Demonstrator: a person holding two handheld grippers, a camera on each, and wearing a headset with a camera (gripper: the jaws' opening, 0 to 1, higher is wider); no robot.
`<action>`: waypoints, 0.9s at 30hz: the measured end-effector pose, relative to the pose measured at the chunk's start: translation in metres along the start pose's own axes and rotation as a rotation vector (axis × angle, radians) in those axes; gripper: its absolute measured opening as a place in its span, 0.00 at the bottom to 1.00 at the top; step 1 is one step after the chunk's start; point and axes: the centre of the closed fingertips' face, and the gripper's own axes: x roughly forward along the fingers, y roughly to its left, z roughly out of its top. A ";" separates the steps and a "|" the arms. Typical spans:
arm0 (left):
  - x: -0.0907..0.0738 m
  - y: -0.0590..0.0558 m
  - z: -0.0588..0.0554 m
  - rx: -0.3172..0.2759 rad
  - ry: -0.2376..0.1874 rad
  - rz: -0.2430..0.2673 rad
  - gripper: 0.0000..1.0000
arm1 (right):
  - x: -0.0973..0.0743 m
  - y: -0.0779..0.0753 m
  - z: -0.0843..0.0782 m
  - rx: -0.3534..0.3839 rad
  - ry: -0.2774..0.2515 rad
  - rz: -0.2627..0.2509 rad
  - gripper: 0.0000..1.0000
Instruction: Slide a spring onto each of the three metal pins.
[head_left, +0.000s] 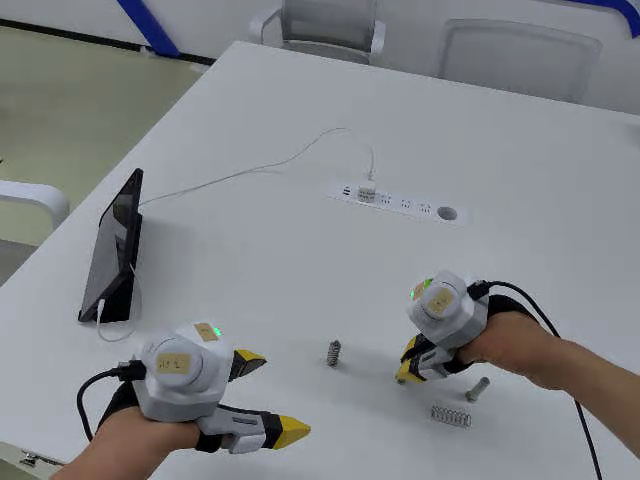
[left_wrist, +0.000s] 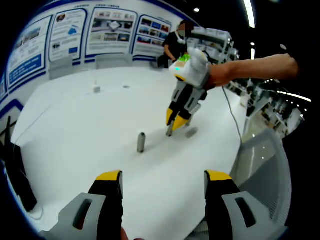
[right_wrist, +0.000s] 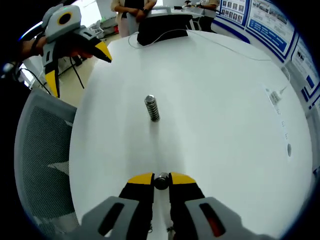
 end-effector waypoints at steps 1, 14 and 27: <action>0.000 0.000 0.000 0.000 0.000 0.000 0.67 | 0.000 0.000 0.000 -0.001 0.001 -0.001 0.13; 0.000 -0.004 0.004 0.003 -0.008 -0.005 0.67 | -0.020 -0.001 0.000 0.004 -0.032 -0.044 0.33; 0.001 -0.012 0.010 0.012 -0.017 -0.021 0.68 | -0.034 0.005 -0.009 0.114 -0.123 -0.102 0.42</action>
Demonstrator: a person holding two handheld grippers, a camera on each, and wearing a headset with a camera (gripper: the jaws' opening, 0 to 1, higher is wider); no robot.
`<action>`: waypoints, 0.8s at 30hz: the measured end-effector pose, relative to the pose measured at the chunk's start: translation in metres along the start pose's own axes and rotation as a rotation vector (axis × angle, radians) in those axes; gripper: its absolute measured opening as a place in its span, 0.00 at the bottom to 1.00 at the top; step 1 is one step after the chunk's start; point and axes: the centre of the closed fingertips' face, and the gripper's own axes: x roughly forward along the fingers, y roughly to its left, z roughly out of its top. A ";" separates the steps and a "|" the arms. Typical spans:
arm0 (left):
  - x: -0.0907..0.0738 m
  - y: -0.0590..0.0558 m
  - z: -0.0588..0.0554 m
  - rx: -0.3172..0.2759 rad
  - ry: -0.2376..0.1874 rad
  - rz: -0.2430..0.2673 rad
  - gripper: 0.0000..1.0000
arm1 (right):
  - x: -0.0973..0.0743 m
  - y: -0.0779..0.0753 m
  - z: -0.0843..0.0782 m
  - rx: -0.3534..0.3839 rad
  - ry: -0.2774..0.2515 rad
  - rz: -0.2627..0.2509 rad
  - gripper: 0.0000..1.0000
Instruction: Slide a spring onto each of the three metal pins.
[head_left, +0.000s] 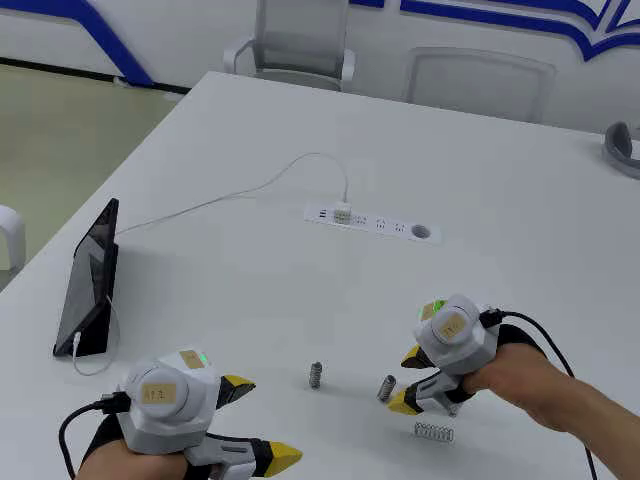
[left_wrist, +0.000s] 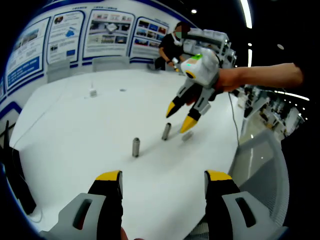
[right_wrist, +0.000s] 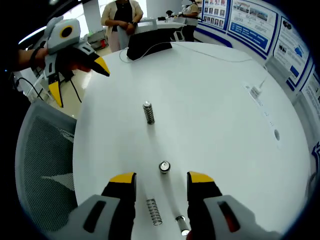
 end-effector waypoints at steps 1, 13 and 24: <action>0.000 0.000 0.000 0.001 -0.001 0.000 0.68 | -0.001 0.000 0.000 0.010 -0.009 -0.004 0.42; 0.002 -0.001 0.005 0.000 -0.012 -0.003 0.68 | -0.014 0.002 0.006 0.186 -0.163 -0.067 0.49; 0.003 0.000 0.005 -0.003 -0.011 0.002 0.68 | -0.024 0.007 -0.003 0.305 -0.258 -0.113 0.54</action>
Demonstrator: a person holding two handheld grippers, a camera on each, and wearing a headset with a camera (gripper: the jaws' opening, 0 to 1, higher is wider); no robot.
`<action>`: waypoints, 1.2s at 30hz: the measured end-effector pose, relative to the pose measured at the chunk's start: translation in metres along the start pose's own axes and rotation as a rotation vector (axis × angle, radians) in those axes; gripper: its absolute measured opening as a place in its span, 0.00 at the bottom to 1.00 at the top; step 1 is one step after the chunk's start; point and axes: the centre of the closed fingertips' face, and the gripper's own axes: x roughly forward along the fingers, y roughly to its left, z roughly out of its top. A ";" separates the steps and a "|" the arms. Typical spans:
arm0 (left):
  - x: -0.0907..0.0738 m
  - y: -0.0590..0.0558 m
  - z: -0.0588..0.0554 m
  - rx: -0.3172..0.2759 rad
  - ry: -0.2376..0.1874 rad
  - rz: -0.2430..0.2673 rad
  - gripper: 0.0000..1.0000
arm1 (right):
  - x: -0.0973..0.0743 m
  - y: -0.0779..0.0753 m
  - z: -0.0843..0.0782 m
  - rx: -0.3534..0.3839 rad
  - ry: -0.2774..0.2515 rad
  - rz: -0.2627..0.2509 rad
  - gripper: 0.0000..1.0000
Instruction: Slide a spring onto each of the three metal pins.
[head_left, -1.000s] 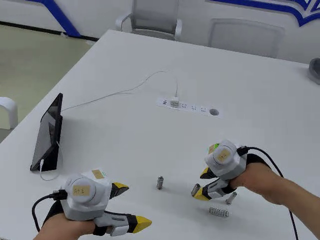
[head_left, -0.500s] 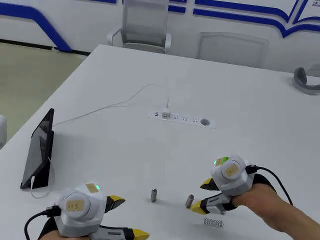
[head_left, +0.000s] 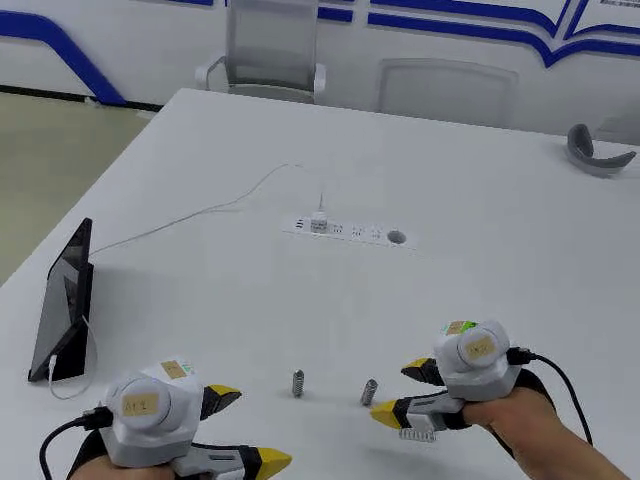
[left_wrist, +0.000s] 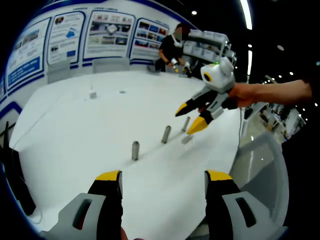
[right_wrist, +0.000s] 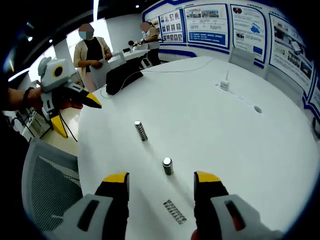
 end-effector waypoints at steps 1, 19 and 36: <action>0.000 0.000 0.000 -0.001 0.000 0.000 0.68 | -0.001 0.000 -0.001 0.004 -0.003 -0.002 0.54; 0.014 -0.008 0.005 0.021 0.016 -0.027 0.69 | -0.033 0.002 -0.029 0.100 -0.071 -0.075 0.63; 0.034 -0.025 0.013 0.055 0.036 -0.077 0.69 | -0.065 0.000 -0.062 0.219 -0.132 -0.148 0.68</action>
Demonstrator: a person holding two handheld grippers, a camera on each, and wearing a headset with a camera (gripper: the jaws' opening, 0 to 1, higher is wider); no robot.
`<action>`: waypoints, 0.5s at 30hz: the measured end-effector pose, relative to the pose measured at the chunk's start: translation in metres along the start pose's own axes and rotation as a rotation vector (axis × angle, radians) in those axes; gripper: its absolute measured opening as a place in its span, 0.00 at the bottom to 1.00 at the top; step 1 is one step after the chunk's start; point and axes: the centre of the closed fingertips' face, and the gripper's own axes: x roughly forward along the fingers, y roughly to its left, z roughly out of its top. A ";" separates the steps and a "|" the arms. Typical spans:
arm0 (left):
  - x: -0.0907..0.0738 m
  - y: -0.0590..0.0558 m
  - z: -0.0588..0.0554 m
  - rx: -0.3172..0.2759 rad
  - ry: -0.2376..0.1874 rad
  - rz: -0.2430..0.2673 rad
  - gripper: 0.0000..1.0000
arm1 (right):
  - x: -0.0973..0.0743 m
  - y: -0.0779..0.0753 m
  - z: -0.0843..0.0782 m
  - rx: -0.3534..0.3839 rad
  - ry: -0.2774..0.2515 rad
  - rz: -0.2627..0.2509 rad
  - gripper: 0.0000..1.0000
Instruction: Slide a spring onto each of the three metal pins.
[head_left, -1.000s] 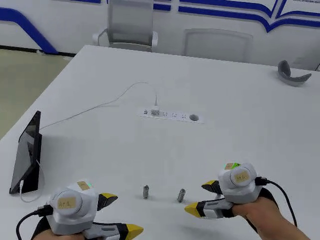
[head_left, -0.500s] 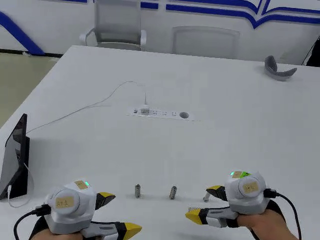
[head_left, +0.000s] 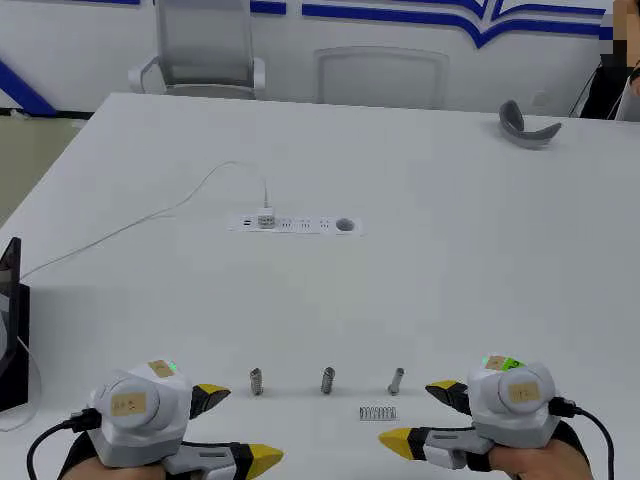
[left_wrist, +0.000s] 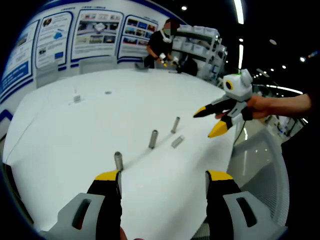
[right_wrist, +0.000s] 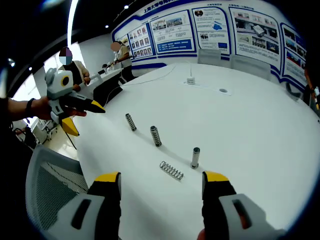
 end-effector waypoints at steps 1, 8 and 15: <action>0.001 -0.001 0.000 0.001 0.001 -0.002 0.70 | -0.001 0.000 -0.001 0.003 -0.002 -0.002 0.68; 0.010 -0.006 0.002 0.015 0.011 -0.021 0.70 | -0.007 0.000 -0.009 0.018 -0.007 -0.006 0.72; 0.022 -0.015 0.008 0.032 0.019 -0.047 0.70 | -0.014 -0.007 -0.013 0.028 -0.013 -0.014 0.75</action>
